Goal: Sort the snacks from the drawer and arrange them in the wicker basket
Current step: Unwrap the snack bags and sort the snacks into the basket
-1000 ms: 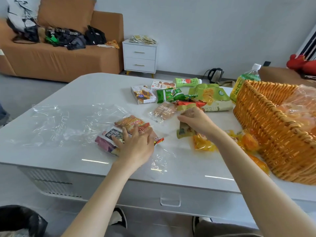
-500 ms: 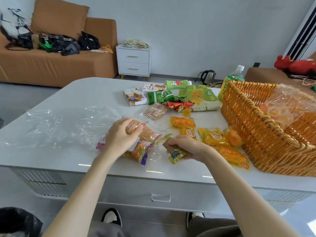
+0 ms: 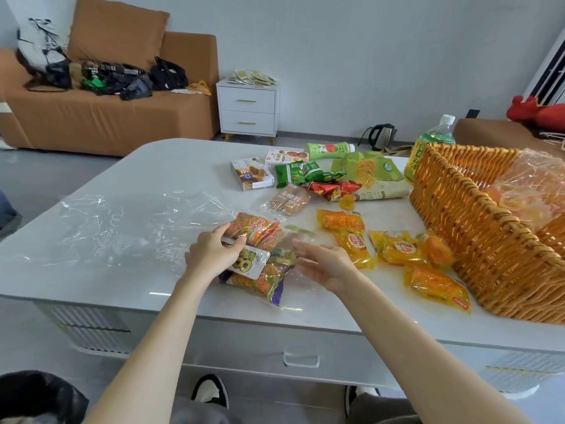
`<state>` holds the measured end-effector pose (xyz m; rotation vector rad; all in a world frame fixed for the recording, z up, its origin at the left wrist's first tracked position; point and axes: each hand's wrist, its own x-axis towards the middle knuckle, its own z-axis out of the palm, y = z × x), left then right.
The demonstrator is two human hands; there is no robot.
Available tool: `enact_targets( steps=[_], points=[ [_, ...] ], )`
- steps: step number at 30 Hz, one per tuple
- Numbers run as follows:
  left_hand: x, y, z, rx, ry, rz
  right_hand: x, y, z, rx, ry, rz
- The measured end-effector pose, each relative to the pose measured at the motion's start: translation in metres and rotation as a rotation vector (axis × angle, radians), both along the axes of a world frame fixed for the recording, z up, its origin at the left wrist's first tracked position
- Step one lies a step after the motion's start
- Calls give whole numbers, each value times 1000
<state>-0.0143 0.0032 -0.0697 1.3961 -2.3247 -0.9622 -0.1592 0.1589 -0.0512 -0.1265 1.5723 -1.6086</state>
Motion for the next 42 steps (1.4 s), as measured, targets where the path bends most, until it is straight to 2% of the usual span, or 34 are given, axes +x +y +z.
enact_targets(
  steps=[3, 7, 13, 15, 17, 19, 20, 22, 23, 25, 26, 29, 33, 38, 40, 42],
  points=[
    [-2, 3, 0, 20, 31, -3, 1, -2, -7, 22, 108, -47],
    [-3, 6, -1, 38, 74, -70, 6, -6, -11, 128, 346, 91],
    [-10, 21, 3, -200, -184, -78, -9, 17, 9, 162, 359, 341],
    [-11, 36, 11, -309, -155, -112, -20, 28, 13, 289, 598, 274],
    [-9, 51, 18, -376, -60, -215, -30, 35, 12, 404, 1001, 123],
    [-4, 70, 24, -391, -51, -391, -35, 34, 13, 341, 1244, 81],
    [0, 80, 25, -400, -102, -479, -37, 31, 13, 277, 1244, 121],
    [9, 96, 22, -479, -255, -613, -37, 21, 12, 220, 1097, 243],
    [12, 101, 15, -546, -304, -662, -38, 16, 8, 244, 1041, 301],
    [18, 104, -3, -748, -341, -725, -40, 11, -2, 341, 1060, 370],
    [20, 106, -10, -831, -346, -743, -41, 11, -7, 375, 1097, 373],
    [22, 105, -22, -923, -283, -780, -42, 13, -10, 360, 1145, 321],
    [29, 96, -24, -1014, -223, -773, -39, 20, -7, 266, 1095, 253],
    [51, 71, -11, -909, -214, -645, -29, 33, -2, 159, 1001, 423],
    [57, 61, -12, -806, -154, -589, -24, 38, -2, 152, 1105, 539],
    [62, 59, -13, -783, -114, -584, -23, 44, -3, 189, 1248, 645]
  ],
)
